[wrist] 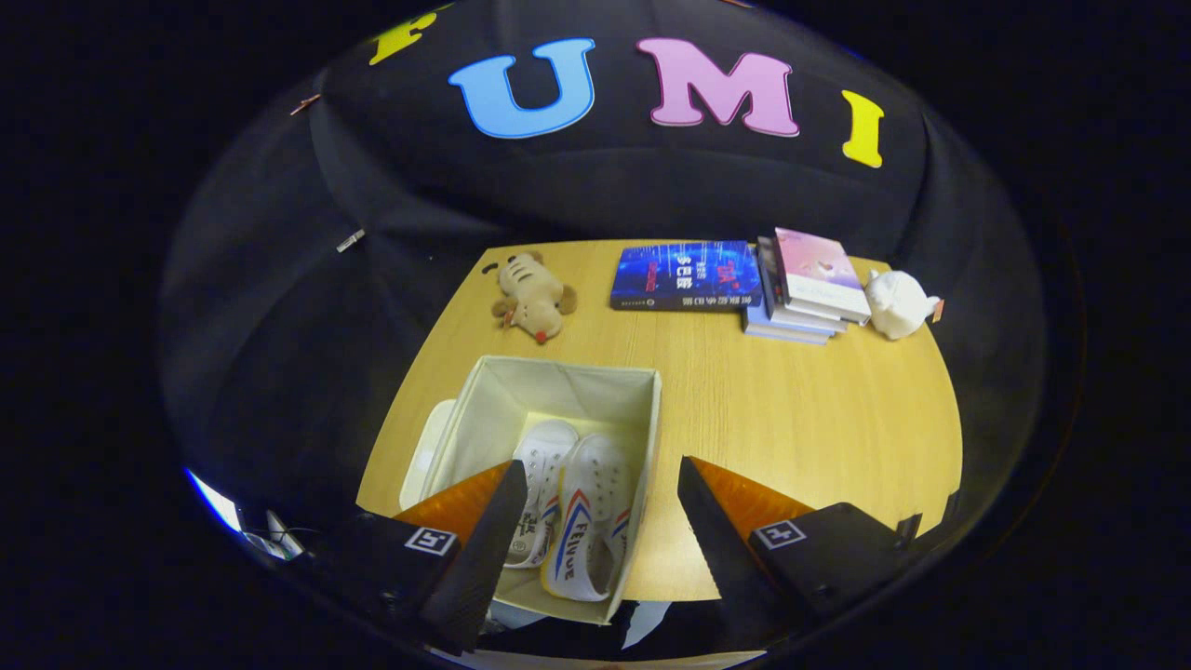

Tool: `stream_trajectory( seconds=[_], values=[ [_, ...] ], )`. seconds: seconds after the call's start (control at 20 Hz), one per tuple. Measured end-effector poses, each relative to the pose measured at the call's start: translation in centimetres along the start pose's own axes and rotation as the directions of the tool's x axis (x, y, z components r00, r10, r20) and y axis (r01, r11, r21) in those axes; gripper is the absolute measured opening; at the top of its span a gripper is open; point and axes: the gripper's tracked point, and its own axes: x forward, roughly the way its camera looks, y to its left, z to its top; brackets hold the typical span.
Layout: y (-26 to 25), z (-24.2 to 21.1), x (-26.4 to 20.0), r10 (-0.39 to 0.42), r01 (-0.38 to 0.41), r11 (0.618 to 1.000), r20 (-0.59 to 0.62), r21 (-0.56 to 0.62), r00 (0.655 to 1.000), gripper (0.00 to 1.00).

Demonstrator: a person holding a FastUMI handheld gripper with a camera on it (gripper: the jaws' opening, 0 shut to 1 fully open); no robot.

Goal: Open the storage box then place both shoes into the box .Put the left shoe in first, then the right shoe, with the right side of both shoes facing outward in a uniform manner.

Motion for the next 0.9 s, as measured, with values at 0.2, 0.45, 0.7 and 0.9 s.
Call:
stream_trajectory(
  seconds=[0.2, 0.45, 0.7, 0.9],
  values=[
    [-2.6, 4.7, -3.3, -0.008, 0.011, 1.0, 0.158, -0.022, 0.987, 0.99],
    [-7.6, 10.8, -8.5, -0.019, 0.048, 0.996, 0.375, -0.069, 0.927, 0.99],
    [-14.0, 15.4, -13.7, -0.044, 0.143, 0.983, 0.602, -0.118, 0.798, 0.99],
    [-17.5, 15.3, -15.4, 0.006, 0.101, 0.988, 0.685, -0.116, 0.729, 0.99]
  ],
)
